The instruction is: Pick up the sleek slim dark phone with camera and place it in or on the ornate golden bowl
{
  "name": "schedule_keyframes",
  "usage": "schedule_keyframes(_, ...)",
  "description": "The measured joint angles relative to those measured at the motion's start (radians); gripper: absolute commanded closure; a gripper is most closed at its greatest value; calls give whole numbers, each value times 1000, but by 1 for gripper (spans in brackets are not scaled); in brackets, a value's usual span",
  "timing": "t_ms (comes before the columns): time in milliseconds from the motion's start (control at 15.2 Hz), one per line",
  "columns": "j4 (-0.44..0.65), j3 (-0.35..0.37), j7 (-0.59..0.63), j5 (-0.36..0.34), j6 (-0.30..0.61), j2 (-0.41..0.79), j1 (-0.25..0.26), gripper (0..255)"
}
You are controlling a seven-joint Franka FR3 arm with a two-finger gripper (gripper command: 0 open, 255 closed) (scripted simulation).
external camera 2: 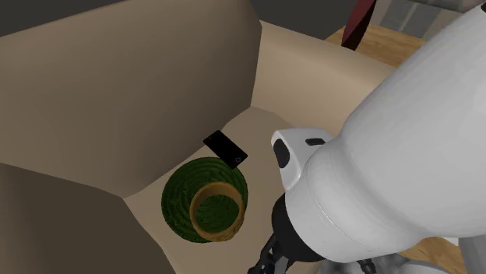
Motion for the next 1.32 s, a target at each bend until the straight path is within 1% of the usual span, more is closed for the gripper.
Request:
schedule_keyframes(66,0,0,0,0,0,0,0,0)
schedule_keyframes(198,3,-47,-34,11,13,12,-1,0)
schedule_keyframes(396,10,-155,-113,43,52,55,0,0)
schedule_keyframes(726,42,-360,-272,120,89,147,19,0)
schedule_keyframes(1056,118,-585,-449,243,92,297,79,0)
schedule_keyframes(1188,170,-686,-526,313,69,377,118,0)
schedule_keyframes(1320,199,-788,-610,393,49,458,157,0)
